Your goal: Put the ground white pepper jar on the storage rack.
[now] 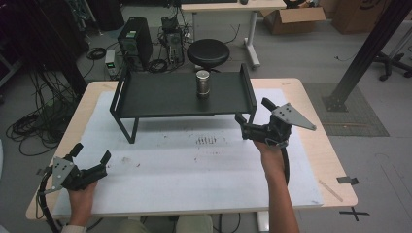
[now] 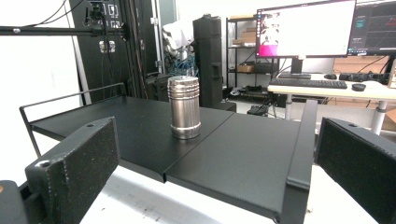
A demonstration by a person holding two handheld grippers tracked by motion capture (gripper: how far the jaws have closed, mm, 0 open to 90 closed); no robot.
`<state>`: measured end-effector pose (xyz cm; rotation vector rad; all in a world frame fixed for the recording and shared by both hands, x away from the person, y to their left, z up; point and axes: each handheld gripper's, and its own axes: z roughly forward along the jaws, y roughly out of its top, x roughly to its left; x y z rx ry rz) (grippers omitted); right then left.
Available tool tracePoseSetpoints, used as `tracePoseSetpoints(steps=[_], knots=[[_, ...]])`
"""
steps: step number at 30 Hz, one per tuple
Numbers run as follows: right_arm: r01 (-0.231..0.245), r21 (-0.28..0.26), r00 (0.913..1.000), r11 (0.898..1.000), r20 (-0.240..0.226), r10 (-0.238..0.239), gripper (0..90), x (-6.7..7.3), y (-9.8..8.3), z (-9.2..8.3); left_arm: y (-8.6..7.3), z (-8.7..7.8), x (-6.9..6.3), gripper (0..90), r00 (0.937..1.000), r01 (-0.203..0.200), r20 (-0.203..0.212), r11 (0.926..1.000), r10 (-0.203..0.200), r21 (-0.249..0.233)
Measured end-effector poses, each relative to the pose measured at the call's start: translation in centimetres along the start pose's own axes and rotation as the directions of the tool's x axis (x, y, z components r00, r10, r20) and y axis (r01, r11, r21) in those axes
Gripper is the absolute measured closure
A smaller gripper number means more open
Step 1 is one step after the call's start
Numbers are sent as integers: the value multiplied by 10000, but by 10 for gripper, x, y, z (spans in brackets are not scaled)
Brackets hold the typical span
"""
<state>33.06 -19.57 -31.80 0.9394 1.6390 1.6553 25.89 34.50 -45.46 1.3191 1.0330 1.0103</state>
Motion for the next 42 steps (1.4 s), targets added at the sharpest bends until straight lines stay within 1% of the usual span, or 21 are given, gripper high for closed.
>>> tracePoseSetpoints(steps=[2, 11, 27, 34, 42], knots=[[29, -25, 10000, 10000, 21, -29, 0, -1, -3, -2, 0, 0, 0, 2, 10000, 2, -1, 10000, -2, -2], [-135, -169, 9996, 9998, 240, 139, 0, -5, -25, -12, 0, 0, 0, 2, 10000, -3, -9, 10000, 3, 4], [-460, -229, 9968, 9987, 644, 474, 0, -10, -61, -20, 0, 0, 0, 2, 10000, -22, -6, 10000, 22, 19], [-652, -146, 9944, 9978, 821, 662, 0, -12, -77, -23, 0, 0, 0, 2, 10000, -24, -8, 10000, 24, 18], [-681, -14, 9922, 9977, 1047, 678, 0, -14, -94, -27, 0, 0, 0, 3, 10000, -10, -12, 10000, 10, 9]])
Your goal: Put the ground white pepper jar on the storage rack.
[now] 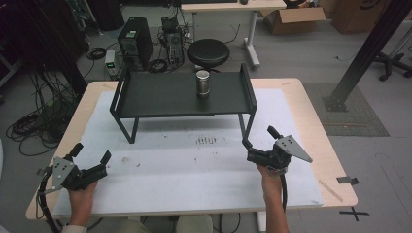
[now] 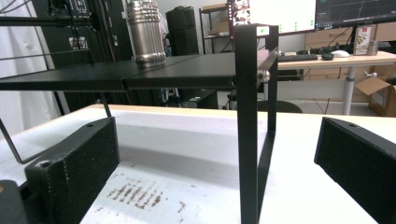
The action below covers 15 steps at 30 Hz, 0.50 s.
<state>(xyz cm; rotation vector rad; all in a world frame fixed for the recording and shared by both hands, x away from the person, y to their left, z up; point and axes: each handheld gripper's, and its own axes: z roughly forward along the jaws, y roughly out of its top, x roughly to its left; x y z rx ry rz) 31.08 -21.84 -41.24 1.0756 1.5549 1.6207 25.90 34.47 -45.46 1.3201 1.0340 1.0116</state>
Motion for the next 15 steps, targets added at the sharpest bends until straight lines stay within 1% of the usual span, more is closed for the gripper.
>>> tracePoseSetpoints(steps=[15], knots=[[-5, 143, 9993, 9999, 374, -1, 0, -1, -24, -4, 0, 0, 0, 2, 10000, -19, 1, 10000, 19, 11]])
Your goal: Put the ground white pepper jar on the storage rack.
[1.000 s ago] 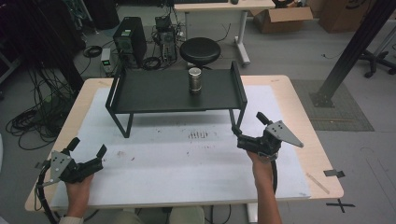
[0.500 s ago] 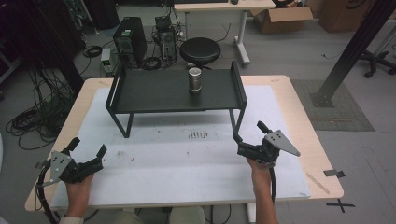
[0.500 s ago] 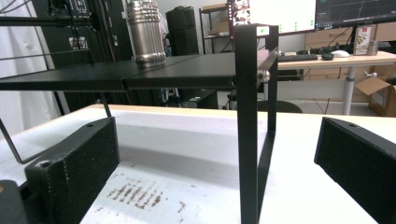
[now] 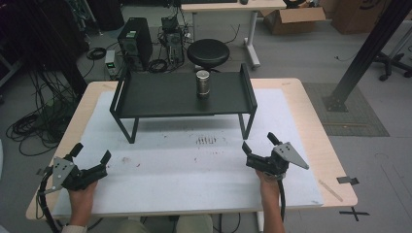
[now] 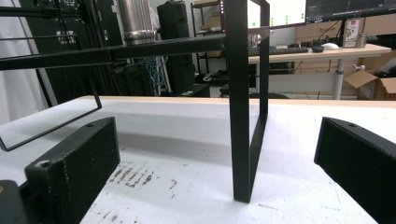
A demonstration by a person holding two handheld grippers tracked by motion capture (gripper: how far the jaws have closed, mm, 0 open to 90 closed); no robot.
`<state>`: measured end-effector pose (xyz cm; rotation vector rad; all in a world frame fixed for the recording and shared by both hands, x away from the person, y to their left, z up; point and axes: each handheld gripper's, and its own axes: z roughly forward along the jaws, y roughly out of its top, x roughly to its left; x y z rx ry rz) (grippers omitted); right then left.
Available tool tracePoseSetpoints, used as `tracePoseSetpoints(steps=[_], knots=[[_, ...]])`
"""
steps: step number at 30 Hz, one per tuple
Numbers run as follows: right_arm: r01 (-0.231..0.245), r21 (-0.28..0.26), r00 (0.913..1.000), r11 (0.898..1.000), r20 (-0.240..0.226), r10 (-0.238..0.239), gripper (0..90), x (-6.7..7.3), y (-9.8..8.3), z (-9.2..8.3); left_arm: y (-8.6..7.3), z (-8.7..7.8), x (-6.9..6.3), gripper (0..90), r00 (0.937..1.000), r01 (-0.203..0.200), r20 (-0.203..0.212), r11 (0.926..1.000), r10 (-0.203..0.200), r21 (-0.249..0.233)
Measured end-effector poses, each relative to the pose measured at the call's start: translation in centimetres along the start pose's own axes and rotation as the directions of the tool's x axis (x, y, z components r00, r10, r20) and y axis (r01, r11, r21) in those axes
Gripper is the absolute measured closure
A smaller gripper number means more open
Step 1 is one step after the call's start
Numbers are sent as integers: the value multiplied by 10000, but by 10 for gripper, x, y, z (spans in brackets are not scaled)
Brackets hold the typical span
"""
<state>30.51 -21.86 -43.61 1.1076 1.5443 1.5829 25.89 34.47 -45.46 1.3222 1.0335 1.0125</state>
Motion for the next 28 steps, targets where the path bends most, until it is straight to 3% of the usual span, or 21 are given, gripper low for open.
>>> tracePoseSetpoints(steps=[6, 17, 21, 25, 28], knots=[[14, 6, 10000, 10000, 56, -14, 0, 1, -7, -2, 0, 0, 0, 2, 10000, 24, 5, 10000, -24, -22], [690, 51, 9975, 9976, 130, -691, 0, 8, -16, -4, 0, 0, 0, 2, 10000, 8, 1, 10000, -8, -11], [703, -309, 9974, 9970, 196, -698, 0, 8, -18, -7, 0, 0, 0, 2, 10000, 11, 6, 10000, -11, -22], [1299, -504, 9914, 9902, 241, -1288, 0, 13, -20, -9, 0, 0, 0, 2, 10000, 23, 1, 10000, -23, -39], [1152, -583, 9932, 9916, 237, -1140, 0, 12, -20, -10, 0, 0, 0, 2, 10000, 4, 7, 10000, -4, -25]])
